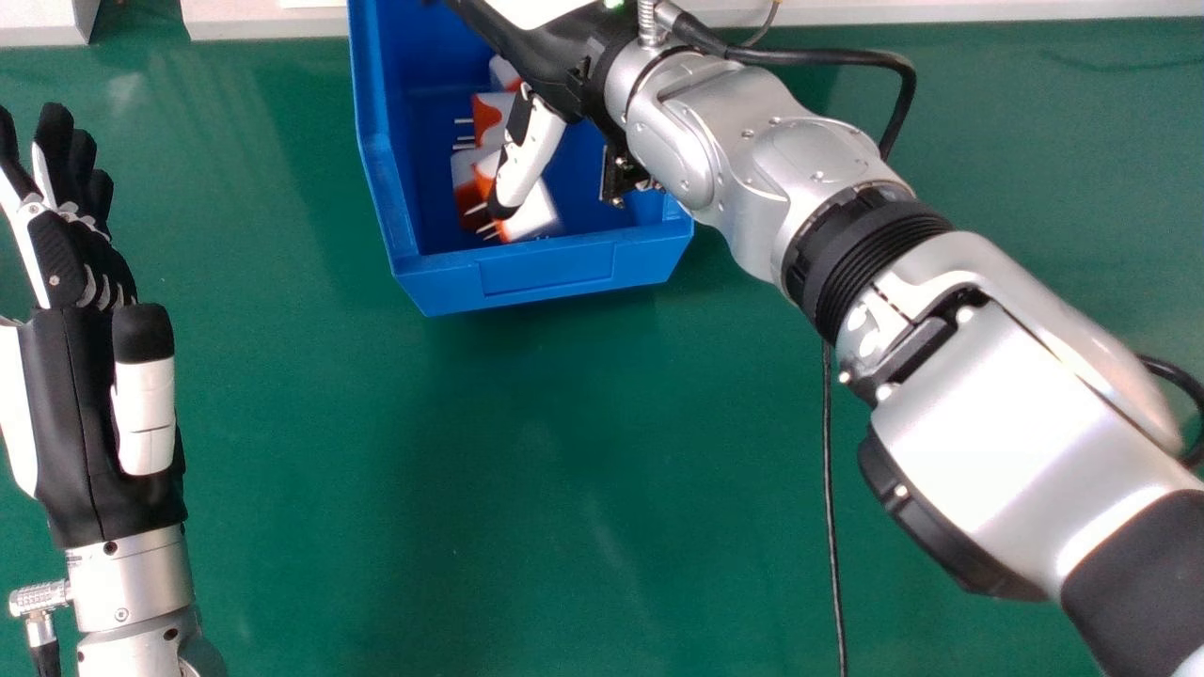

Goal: Pick all objects and put in blue box

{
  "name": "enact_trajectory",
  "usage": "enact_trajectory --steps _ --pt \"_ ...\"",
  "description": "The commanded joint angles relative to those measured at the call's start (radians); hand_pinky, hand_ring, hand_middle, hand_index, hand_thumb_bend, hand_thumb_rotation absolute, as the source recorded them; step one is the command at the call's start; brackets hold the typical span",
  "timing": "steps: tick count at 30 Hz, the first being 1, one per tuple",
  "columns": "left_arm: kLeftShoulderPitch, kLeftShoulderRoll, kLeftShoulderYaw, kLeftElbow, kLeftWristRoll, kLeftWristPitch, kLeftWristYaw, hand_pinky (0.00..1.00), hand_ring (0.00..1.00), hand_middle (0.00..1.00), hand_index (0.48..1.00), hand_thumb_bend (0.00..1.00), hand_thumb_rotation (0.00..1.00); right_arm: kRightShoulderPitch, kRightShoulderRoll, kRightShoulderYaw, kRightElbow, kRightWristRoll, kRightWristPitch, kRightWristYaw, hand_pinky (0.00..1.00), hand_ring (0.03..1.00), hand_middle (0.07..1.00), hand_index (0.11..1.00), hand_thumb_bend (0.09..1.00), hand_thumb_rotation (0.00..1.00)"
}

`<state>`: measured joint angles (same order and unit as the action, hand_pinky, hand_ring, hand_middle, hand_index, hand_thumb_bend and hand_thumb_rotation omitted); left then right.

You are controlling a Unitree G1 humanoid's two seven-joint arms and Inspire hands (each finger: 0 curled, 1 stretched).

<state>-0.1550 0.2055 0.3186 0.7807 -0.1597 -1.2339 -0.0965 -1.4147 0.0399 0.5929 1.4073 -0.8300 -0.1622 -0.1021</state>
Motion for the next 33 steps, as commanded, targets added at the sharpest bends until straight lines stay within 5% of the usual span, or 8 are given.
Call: enact_trajectory --steps 1,11,16,20,22,27,30,33 --pt "-0.009 0.005 -0.005 -0.001 -0.010 -0.018 -0.010 1.00 1.00 1.00 0.920 0.91 0.95 -0.032 -0.010 -0.006 -0.016 0.009 0.004 -0.004 0.81 0.943 0.965 0.971 0.981 0.39" --pt "0.002 0.000 -0.002 -0.006 -0.026 -0.030 -0.031 1.00 1.00 1.00 0.923 0.87 0.94 -0.031 -0.042 -0.049 -0.026 0.047 -0.037 -0.020 0.88 0.989 0.993 0.994 0.998 0.41" --pt "0.005 -0.009 0.002 -0.006 -0.023 -0.038 -0.029 1.00 1.00 1.00 0.924 0.86 0.94 0.028 -0.121 -0.130 -0.064 0.123 -0.221 -0.181 0.88 0.978 0.993 0.992 1.000 0.42" --pt "0.004 -0.010 0.005 0.008 -0.026 -0.042 -0.030 1.00 1.00 1.00 0.925 0.85 0.94 0.179 -0.250 -0.224 -0.171 0.224 -0.550 -0.289 0.84 0.941 0.964 0.962 0.987 0.43" --pt "0.008 -0.013 0.015 0.006 -0.004 -0.040 -0.014 1.00 1.00 1.00 0.926 0.85 0.94 0.312 -0.328 -0.267 -0.278 0.276 -0.729 -0.294 0.80 0.909 0.938 0.937 0.950 0.44" --pt "0.020 -0.026 0.035 -0.010 0.100 -0.027 0.052 1.00 1.00 1.00 0.928 0.82 0.95 0.691 -0.510 -0.368 -0.529 0.422 -1.047 -0.230 0.75 0.868 0.908 0.903 0.892 0.44" --pt "0.025 -0.027 0.016 -0.017 0.115 -0.012 0.060 1.00 1.00 1.00 0.930 0.81 0.95 0.871 -0.540 -0.407 -0.607 0.526 -1.103 -0.182 0.72 0.843 0.890 0.886 0.845 0.44" --pt "0.024 -0.027 -0.010 -0.020 0.108 0.000 0.049 1.00 1.00 1.00 0.933 0.81 0.95 1.021 -0.534 -0.440 -0.655 0.605 -1.134 -0.146 0.69 0.826 0.876 0.875 0.793 0.43"
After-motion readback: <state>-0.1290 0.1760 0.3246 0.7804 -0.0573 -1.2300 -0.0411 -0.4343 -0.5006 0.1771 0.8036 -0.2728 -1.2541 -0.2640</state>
